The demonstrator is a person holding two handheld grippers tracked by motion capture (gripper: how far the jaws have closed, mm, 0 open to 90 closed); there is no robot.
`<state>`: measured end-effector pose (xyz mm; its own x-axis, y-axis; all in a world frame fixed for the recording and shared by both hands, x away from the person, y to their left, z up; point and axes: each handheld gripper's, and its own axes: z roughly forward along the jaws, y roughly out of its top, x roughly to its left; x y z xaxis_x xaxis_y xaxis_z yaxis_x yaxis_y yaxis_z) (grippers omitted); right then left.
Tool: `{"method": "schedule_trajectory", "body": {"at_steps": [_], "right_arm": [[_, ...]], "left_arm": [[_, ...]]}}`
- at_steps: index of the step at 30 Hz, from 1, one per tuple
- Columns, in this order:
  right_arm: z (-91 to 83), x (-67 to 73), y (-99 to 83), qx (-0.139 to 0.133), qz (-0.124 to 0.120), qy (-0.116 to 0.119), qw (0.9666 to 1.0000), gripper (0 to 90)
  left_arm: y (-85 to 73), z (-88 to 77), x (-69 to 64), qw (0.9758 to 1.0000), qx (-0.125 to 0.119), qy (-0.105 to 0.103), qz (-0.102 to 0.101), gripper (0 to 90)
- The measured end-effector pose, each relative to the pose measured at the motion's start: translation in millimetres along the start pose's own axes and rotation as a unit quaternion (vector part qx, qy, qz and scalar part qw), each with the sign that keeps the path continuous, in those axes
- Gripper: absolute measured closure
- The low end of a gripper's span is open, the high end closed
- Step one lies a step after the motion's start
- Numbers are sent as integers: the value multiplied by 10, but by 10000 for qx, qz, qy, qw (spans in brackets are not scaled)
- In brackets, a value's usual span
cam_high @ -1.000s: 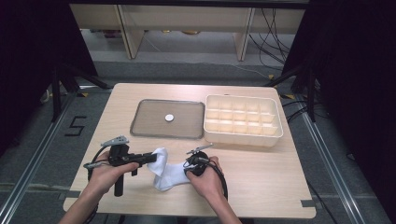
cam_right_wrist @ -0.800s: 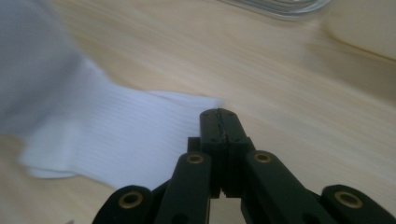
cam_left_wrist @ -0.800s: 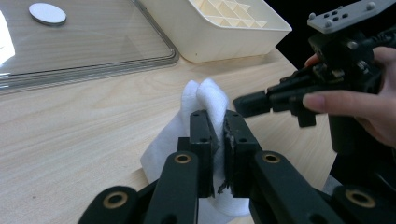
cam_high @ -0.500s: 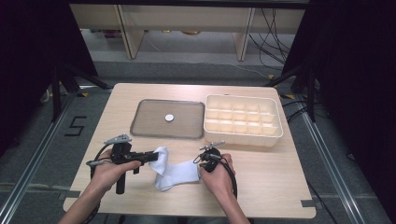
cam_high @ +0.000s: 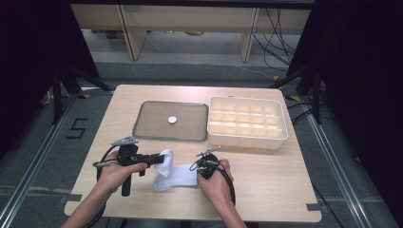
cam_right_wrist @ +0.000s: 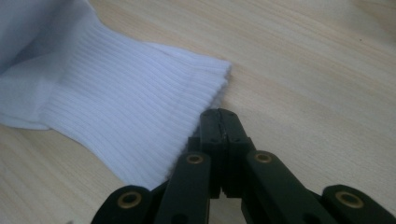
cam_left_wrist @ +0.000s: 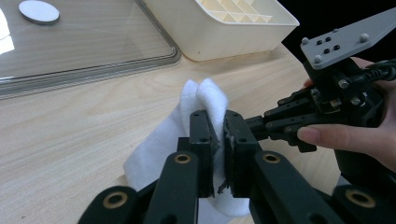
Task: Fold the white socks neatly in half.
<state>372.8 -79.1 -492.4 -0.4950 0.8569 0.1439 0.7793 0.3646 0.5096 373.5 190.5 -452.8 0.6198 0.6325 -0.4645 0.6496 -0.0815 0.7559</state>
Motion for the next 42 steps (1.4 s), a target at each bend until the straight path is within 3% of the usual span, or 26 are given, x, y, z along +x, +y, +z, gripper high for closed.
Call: {"method": "schedule_trajectory", "body": {"at_steps": [3, 6, 11, 16, 25, 34, 38, 40, 42], "right_arm": [[12, 39, 23, 1, -57, -12, 10000, 899], [11, 64, 43, 48, 45, 20, 10000, 899], [28, 44, 57, -94, -69, 56, 9999, 899], [-17, 34, 64, -164, 25, 187, 9997, 895], [11, 52, 43, -71, 30, 198, 9998, 894], [-8, 62, 57, -114, 101, 268, 9995, 884], [-32, 50, 67, -198, 40, 197, 9996, 881], [-46, 46, 69, -224, 44, 307, 9993, 878], [-65, 43, 68, -215, 78, 189, 9996, 874]], "left_arm": [[-12, 23, -2, 10000, 30, 28, -16, 834], [-24, 37, -10, 10000, 65, 31, -1, 833], [-61, 105, 1, 9998, 162, 73, 1, 833], [-101, 183, 9, 9995, 277, 146, 7, 833], [-160, 349, -12, 9985, 480, 234, 87, 829], [-190, 473, -20, 9981, 522, 319, 73, 819], [-212, 531, -23, 9981, 544, 293, 85, 783], [-223, 562, -35, 9982, 535, 254, 76, 775], [-222, 600, -62, 9987, 504, 96, -77, 730]]}}
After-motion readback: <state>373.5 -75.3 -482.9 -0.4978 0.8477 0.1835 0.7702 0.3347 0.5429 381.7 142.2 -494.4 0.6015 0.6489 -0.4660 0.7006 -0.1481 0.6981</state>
